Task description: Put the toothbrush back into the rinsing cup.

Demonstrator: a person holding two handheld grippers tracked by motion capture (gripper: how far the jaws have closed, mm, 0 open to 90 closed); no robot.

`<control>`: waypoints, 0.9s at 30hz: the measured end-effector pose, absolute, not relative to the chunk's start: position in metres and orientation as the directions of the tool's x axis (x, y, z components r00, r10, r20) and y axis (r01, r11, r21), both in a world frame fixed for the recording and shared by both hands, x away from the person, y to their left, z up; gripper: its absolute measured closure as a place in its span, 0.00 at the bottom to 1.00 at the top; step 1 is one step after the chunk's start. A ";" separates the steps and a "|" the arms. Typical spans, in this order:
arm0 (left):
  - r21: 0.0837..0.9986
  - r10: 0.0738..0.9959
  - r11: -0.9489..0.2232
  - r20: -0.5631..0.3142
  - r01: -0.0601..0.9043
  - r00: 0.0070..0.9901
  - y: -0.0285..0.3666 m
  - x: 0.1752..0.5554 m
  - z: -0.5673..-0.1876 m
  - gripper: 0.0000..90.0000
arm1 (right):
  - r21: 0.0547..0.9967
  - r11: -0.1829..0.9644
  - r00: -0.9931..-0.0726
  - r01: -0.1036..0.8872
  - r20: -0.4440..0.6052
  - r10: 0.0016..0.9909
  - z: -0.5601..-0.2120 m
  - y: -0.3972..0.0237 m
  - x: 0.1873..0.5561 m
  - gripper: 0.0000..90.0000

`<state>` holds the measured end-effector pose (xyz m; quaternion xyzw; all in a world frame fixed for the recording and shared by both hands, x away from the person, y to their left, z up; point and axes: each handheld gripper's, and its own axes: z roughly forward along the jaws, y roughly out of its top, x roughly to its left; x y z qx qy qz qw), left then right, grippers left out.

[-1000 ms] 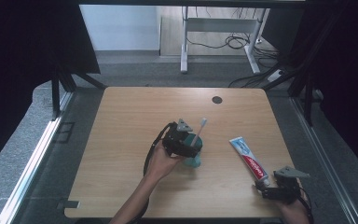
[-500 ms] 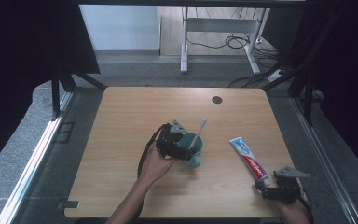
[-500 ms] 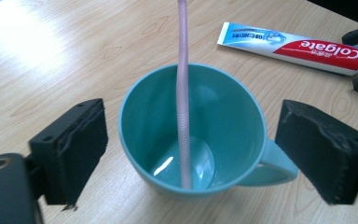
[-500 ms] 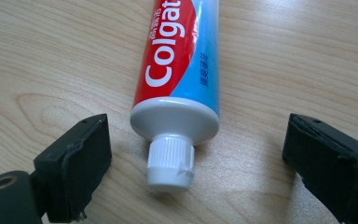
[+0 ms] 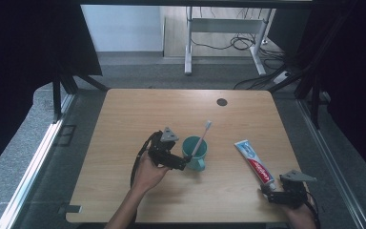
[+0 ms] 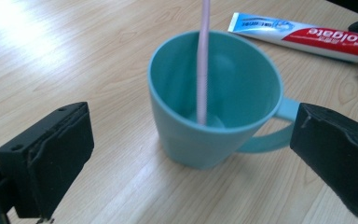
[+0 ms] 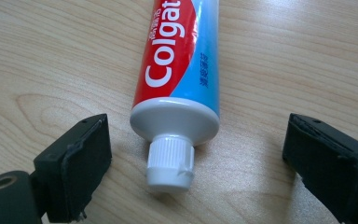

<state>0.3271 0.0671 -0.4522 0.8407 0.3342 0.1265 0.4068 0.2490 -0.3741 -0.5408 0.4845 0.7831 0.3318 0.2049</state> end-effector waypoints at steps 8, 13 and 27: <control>0.770 0.680 -0.449 -0.035 0.454 0.733 0.083 0.319 -0.463 0.00 | 0.718 0.310 -0.447 0.623 0.001 0.895 -0.541 -0.374 0.249 0.08; 0.768 0.687 -0.450 -0.028 0.455 0.726 0.090 0.314 -0.469 0.00 | 0.719 0.309 -0.446 0.623 0.001 0.895 -0.541 -0.374 0.249 0.08; 0.763 0.716 -0.444 -0.015 0.471 0.698 0.113 0.292 -0.495 0.00 | 0.718 0.306 -0.440 0.625 0.001 0.898 -0.541 -0.373 0.249 0.08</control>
